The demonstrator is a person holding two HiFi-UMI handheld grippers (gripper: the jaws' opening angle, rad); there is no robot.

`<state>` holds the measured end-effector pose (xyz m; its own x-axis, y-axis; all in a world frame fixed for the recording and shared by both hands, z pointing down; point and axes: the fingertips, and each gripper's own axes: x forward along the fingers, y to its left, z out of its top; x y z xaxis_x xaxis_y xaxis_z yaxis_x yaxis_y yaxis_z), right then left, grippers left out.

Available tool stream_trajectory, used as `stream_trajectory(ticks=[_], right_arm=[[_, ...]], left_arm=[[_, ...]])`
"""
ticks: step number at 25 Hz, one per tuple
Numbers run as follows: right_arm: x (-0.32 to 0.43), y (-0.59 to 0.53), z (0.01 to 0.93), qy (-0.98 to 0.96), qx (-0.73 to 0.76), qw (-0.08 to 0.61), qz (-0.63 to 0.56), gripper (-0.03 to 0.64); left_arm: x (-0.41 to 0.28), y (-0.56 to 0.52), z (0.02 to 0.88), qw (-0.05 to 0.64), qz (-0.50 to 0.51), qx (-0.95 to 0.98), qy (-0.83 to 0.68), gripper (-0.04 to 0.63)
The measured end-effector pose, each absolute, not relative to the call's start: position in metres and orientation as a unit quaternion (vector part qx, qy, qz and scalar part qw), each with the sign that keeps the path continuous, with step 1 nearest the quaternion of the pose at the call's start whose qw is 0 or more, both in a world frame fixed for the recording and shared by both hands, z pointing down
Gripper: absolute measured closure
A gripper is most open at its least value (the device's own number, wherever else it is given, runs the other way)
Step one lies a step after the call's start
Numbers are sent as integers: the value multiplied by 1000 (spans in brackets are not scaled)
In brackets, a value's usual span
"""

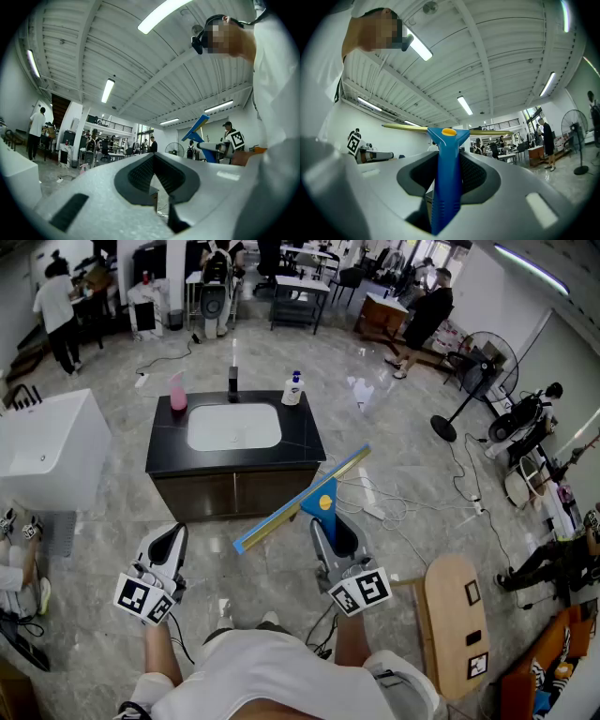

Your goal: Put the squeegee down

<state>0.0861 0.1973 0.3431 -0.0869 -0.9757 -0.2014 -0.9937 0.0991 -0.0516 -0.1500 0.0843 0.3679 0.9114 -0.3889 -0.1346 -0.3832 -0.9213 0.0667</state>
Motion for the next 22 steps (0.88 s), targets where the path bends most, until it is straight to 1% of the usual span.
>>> stream_trajectory(ticks=[6, 19, 22], right_arm=[[85, 197, 342, 739, -666, 94, 50, 469], [86, 194, 350, 734, -671, 93, 43, 469], [91, 197, 350, 729, -677, 95, 41, 469]], left_arm=[[-148, 88, 366, 12, -73, 977, -199, 597], [-152, 85, 373, 35, -83, 976, -199, 595], [-148, 86, 375, 19, -69, 976, -205, 595]])
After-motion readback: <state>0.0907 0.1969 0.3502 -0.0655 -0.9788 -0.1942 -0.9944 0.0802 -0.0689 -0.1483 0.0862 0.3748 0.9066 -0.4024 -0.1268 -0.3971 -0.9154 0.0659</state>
